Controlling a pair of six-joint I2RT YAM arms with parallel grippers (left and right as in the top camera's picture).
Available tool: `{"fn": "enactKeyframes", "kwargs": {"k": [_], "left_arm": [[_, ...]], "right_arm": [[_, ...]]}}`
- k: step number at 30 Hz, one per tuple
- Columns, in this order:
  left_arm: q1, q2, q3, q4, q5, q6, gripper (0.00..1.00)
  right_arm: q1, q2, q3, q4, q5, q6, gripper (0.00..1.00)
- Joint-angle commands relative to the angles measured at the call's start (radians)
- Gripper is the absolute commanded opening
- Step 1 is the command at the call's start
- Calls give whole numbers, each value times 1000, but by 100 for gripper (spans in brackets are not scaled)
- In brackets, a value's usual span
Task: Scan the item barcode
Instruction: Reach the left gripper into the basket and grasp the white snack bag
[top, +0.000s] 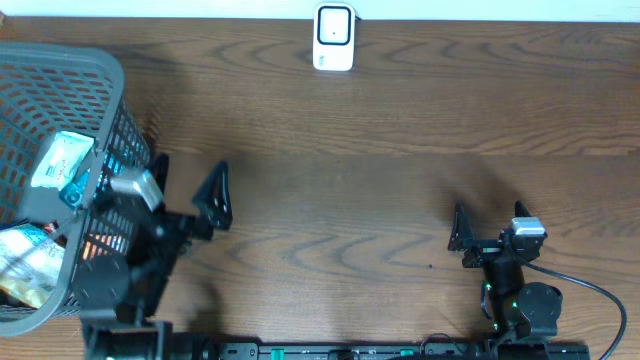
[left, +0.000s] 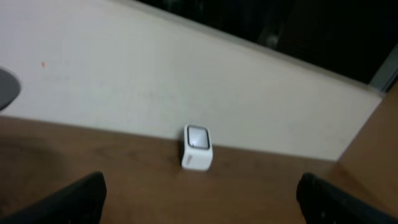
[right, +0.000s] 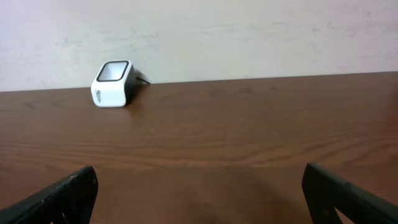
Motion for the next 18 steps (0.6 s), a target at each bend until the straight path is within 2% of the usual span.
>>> {"fn": "enactKeyframes", "kwargs": {"k": [1,4,6,10,18], "left_arm": [[-3,146,233,-84,32,3,98],[-3,254,424,-211,64,2,98],[-3,299,489,-262,114,-2,98],[-3,345,495,-300,219,-29,98],[32,389,573,-357,183,-32,98]], "right_arm": [[8,-5,-2,-2,2,12,99],[8,-5,-2,-2,2,12,99],[8,-5,-2,-2,2,12,99],[8,-5,-2,-2,2,12,99],[8,-5,-2,-2,2,12,99]]}}
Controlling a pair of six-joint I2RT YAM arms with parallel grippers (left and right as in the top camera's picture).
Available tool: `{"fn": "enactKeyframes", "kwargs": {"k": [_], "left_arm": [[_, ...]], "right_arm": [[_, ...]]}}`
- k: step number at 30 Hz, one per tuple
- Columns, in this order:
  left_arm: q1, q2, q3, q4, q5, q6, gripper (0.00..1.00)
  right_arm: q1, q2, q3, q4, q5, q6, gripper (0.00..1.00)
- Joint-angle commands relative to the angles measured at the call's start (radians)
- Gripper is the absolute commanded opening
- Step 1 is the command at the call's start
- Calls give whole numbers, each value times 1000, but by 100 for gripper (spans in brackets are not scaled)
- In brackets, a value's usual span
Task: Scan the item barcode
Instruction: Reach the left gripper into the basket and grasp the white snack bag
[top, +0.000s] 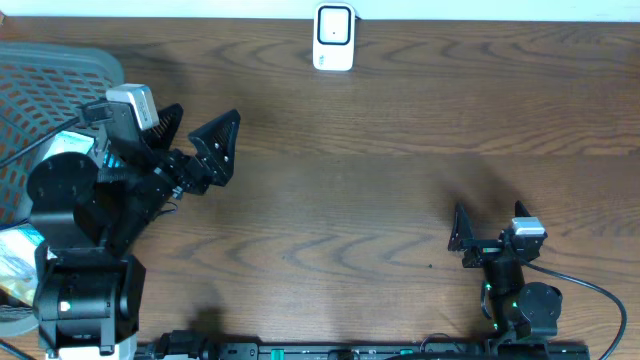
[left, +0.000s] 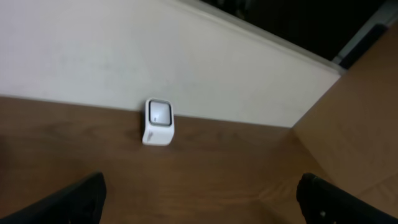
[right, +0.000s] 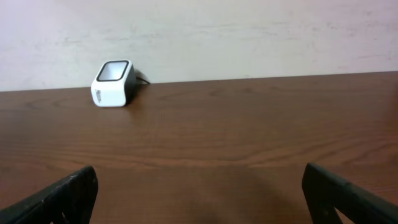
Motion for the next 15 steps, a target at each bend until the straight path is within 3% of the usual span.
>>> {"fn": "enactKeyframes", "kwargs": {"k": [1,7,15], "left_arm": [[43,25,108,-73,-45,-16,98],[195,143,334,-404,-272,-41,98],[531,322,604,-694,-288,-22,98]], "right_arm": [[8,-5,-2,-2,2,12,99],[8,-5,-2,-2,2,12,99],[8,-5,-2,-2,2,12,99]]}}
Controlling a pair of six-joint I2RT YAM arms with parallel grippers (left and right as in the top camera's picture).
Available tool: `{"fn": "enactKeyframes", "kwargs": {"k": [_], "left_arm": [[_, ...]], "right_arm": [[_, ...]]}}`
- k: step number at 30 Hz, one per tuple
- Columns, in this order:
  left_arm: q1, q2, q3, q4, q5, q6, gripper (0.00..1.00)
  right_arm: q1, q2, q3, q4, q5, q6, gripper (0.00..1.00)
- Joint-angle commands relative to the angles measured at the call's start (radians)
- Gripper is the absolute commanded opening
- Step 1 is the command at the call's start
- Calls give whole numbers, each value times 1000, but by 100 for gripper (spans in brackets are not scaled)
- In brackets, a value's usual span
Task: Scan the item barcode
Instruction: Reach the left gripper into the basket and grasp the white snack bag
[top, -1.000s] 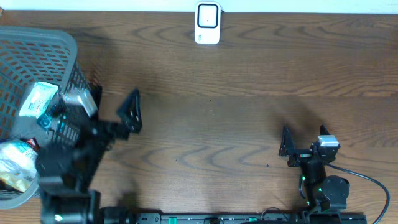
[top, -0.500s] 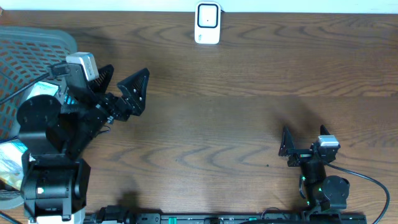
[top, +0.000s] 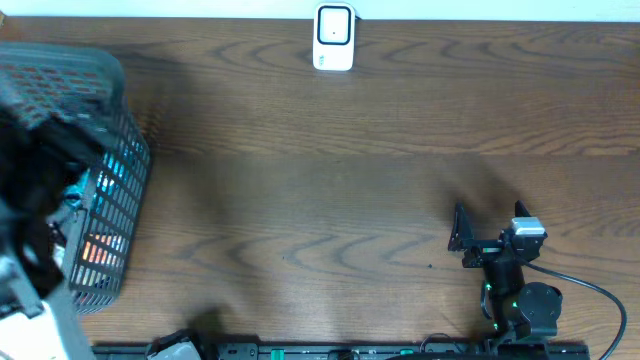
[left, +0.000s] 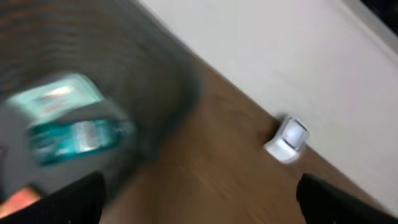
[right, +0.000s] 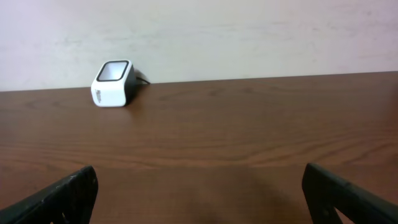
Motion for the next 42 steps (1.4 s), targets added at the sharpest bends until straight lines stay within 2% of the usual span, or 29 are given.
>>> {"fn": "enactKeyframes", "kwargs": {"k": [1,3,7,11,15,17,28,36,42], "left_arm": [[163,72,94,-65,-36,-3,98],[248,101,96,-97,-42,-19,98],[407,175,95,-291,-240,-116,98],[487,224,54,-321,-324,-112,98],[538,249,-18,-277,-332,-90,98],[546,252,-66,-231,-332,-42,98],[547,257,-419,156,-331,222,98],[548,324,-440,227,-331,386,98],[559,401,-440,248,-413,400,98]], "right_arm": [[8,-5,-2,-2,2,12,99],[8,-5,-2,-2,2,12,99],[8,-5,-2,-2,2,12,99],[8,-5,-2,-2,2,12,99],[8,-5,-2,-2,2,12,99],[8,-5,-2,-2,2,12,99],[8,-5,-2,-2,2,12,99],[8,-5,-2,-2,2,12,99],[8,-5,-2,-2,2,12,99]]}}
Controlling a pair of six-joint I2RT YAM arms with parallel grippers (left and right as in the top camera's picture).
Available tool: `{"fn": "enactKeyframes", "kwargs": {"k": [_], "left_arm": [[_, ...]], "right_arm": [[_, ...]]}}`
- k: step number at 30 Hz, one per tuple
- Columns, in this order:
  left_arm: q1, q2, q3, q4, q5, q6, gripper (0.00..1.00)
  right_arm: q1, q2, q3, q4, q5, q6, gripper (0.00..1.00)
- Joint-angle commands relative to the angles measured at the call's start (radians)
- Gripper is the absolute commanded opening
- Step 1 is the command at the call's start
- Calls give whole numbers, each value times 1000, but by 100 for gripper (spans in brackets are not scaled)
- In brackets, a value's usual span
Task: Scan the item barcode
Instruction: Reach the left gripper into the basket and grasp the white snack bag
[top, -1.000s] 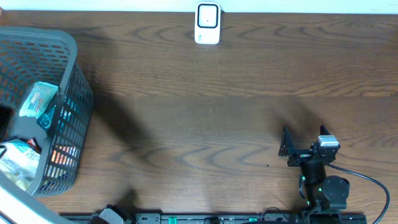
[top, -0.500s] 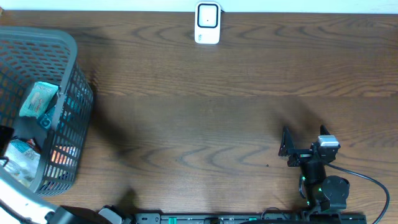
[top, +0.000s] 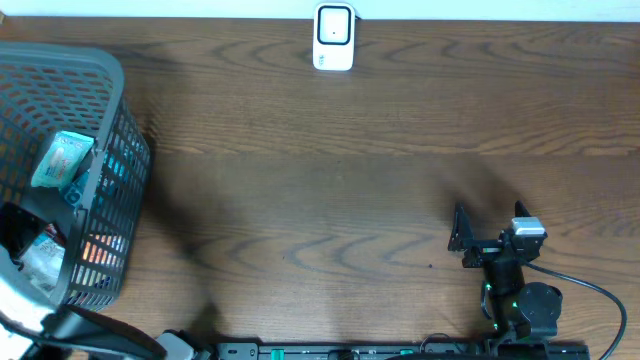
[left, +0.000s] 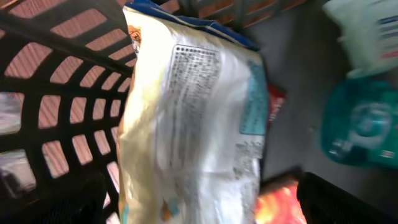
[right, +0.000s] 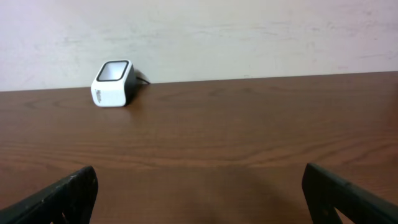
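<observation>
A grey mesh basket (top: 110, 120) stands at the table's left end, holding several packets. My left gripper (left: 199, 205) is open inside it; its dark fingertips (left: 62, 202) flank a white and cream bag (left: 193, 118) printed with small text. Nothing is gripped. Beside that bag lie a teal packet (left: 360, 124) and an orange-red packet (left: 280, 202). From overhead only the left arm (top: 18, 228) shows, dipping into the basket. The white barcode scanner (top: 333, 37) sits at the far edge, also visible as the scanner (right: 113, 83). My right gripper (top: 462, 240) rests open near the front right.
A pale wall (right: 249, 31) runs behind the scanner. Bare brown tabletop (top: 330, 200) lies between the basket and the right arm. A cable (top: 590, 290) trails from the right arm's base.
The left gripper has gone from over the basket's rim down into the basket, close above the white bag, still open. The right arm has not moved.
The left gripper was open on the table just right of the basket, facing the scanner. Then it was higher and farther back, then over the basket in a blurred view. Now it is inside the basket over the white bag. The right gripper stayed open and still.
</observation>
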Motion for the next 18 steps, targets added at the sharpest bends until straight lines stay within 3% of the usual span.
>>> {"fn": "enactKeyframes", "kwargs": {"k": [1,13,18], "left_arm": [[18,50,2,16,-85,39,98],[71,99,-7,81,-88,29,98],[83,143,-7,88,2,19,98]], "right_arm": [[8,-5,-2,-2,2,12,99],[8,-5,-2,-2,2,12,99],[8,-5,-2,-2,2,12,99]]}}
